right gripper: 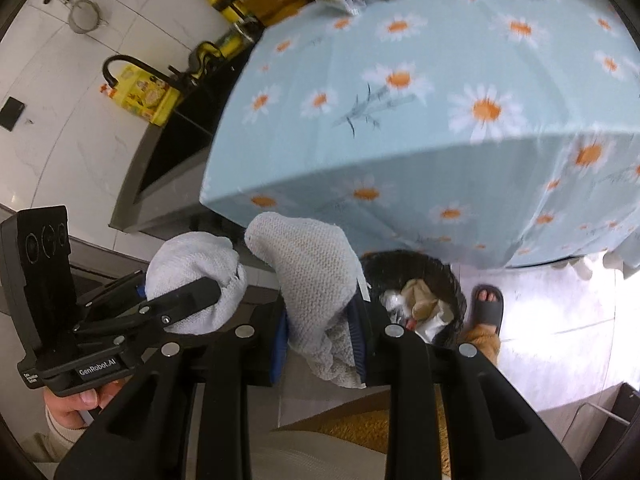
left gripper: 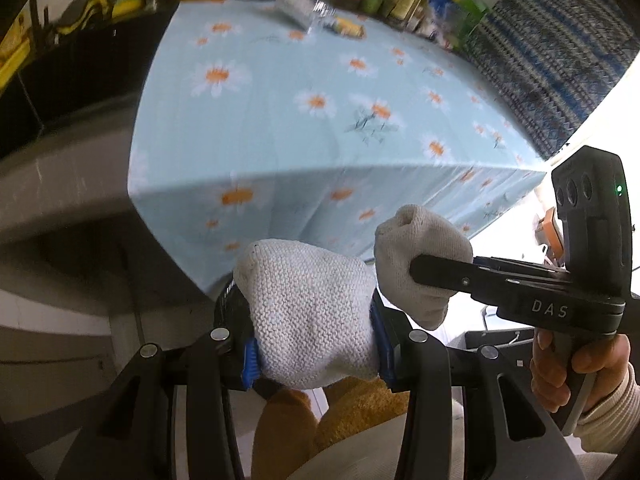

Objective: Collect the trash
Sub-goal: 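Carry both crumpled tissues down over the black bin, then open both grippers to drop the tissues into the bin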

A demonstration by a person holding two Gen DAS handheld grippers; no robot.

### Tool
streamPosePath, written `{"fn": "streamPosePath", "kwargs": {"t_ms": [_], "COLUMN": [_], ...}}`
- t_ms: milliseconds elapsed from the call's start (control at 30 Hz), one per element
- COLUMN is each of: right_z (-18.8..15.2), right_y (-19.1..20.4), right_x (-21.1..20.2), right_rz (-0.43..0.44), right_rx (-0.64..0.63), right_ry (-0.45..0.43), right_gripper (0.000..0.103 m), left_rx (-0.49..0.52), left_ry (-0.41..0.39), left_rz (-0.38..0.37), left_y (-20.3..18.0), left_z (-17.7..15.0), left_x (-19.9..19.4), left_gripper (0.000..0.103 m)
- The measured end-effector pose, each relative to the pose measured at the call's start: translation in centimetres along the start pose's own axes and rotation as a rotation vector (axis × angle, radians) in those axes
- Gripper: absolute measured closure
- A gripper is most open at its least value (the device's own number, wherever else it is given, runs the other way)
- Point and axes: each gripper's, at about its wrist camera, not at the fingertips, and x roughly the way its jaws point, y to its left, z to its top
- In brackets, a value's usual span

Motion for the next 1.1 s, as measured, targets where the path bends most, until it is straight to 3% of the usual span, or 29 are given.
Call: {"fn": "streamPosePath", "kwargs": {"t_ms": [533, 800, 1067, 1100], "right_z": [-2.7, -2.2, -1.0, -0.9], "right_y": [-5.5, -7.4, -8.0, -8.0], "right_x": [8.8, 11.5, 11.7, 11.6], "right_rz": [-0.048, -0.062, -0.052, -0.047], "right_rx": [0.153, 0.189, 0.192, 0.194], "right_ry": [0.202, 0.236, 0.234, 0.232], "right_gripper": [0.075, 0.073, 0.07, 0.066], "left_rx": [-0.156, -0.185, -0.229, -0.237], "left_ry": [0.271, 0.343, 0.348, 0.344], "left_rz": [-0.025, -0.012, 0.025, 0.043], "left_y": [3.3, 3.9, 4.4, 4.5], "left_z": [-4.9, -5.5, -4.9, -4.7], "left_x": [9.8, 13.4, 15.0, 15.0], "left_gripper": [0.061, 0.061, 0.058, 0.056]}}
